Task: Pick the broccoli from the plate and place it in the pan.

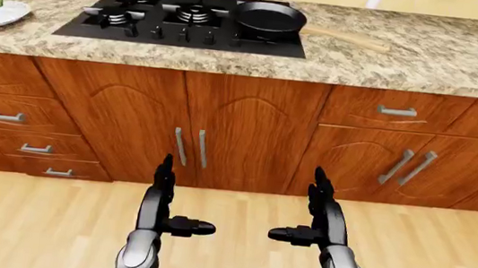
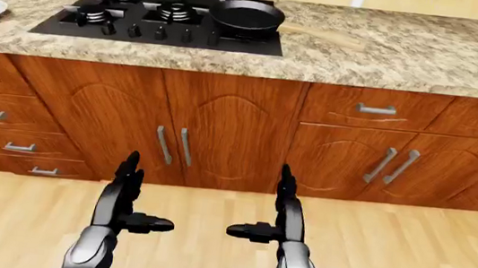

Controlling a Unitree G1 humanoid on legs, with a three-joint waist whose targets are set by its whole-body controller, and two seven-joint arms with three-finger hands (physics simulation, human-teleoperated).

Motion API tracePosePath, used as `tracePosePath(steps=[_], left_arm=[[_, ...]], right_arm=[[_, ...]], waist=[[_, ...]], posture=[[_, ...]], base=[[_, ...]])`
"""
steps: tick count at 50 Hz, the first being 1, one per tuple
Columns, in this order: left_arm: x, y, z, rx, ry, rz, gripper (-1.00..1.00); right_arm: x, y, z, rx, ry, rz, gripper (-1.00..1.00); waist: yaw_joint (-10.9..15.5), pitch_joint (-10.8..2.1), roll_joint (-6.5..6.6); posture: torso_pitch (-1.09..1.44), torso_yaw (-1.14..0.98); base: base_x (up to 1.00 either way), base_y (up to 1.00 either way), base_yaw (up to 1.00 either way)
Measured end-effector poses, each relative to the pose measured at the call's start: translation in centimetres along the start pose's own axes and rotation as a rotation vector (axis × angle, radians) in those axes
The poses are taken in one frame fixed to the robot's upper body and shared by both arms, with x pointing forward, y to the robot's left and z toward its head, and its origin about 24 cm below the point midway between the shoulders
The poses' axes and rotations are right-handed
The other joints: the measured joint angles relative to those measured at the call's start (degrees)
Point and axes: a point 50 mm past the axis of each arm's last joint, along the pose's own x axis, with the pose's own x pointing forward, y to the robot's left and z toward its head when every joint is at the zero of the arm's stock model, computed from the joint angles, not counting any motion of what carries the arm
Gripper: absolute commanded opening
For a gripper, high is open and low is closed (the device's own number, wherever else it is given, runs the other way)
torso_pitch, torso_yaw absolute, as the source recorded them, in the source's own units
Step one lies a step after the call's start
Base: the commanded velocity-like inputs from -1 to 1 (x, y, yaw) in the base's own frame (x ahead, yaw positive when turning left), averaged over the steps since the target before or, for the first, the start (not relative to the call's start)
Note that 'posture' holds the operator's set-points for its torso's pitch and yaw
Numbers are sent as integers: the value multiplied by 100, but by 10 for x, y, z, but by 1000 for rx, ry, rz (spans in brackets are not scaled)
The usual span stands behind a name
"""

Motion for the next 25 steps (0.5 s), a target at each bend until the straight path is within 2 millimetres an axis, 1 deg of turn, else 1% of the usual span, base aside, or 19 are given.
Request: tracePosePath(steps=[1,3,4,5,7,11,15,19,25], left_arm=[[-1,1,5,2,-19,2,100],[3,1,22,10,-104,2,100],[4,1,26,13,-128,3,100],[4,0,24,12,-127,4,100],[2,0,17,11,-99,2,100],[2,0,9,11,-59,4,100],[2,1,12,13,-66,10,100],[7,1,18,28,-82,9,100],[28,5,41,49,-105,34,100]], right_arm=[[-1,0,4,-2,-19,2,100],[1,1,20,-10,-99,4,100],[2,3,24,-11,-122,8,100],[2,5,21,-12,-119,15,100],[1,6,14,-16,-90,23,100],[-1,4,7,-24,-51,17,100],[1,4,6,-38,-52,17,100],[10,5,16,-43,-69,22,100],[19,2,46,-48,-128,7,100]], waist=[[-8,-59,-24],[31,-346,-21],[33,-293,-44],[36,-240,-56],[39,-311,-48],[45,-300,-24],[36,-333,-22],[33,-375,-17],[52,-434,-27]], posture=[[0,0],[0,0],[0,0],[0,0],[0,0],[0,0],[0,0],[0,0],[0,0]], base=[[0,0,0],[0,0,0],[0,0,0],[0,0,0],[0,0,0],[0,0,0],[0,0,0],[0,0,0],[0,0,0]])
